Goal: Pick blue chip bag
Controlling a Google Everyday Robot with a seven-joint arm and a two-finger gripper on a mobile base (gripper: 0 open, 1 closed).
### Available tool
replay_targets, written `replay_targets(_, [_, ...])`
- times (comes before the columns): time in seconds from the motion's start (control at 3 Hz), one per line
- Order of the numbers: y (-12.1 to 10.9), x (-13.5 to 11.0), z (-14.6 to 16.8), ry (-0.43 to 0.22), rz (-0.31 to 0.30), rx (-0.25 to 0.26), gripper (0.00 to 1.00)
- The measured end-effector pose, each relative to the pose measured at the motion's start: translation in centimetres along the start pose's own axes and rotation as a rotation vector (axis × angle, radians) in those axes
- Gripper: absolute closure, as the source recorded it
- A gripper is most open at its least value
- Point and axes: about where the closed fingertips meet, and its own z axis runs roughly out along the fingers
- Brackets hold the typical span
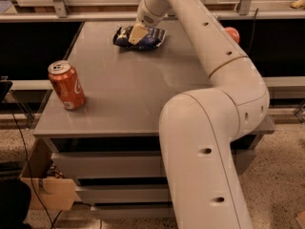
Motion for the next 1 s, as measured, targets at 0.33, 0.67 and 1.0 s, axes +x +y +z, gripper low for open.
replay_targets(0.33, [0.00,0.00,-0.06,-0.002,0.000,-0.003,0.63])
replay_targets(0.67, [-0.07,-0.02,-0.16,-0.004,-0.003,-0.004,0.87])
replay_targets(1.0, [-0.28,-0.14,-0.45,-0.007,-0.009,0.001,1.00])
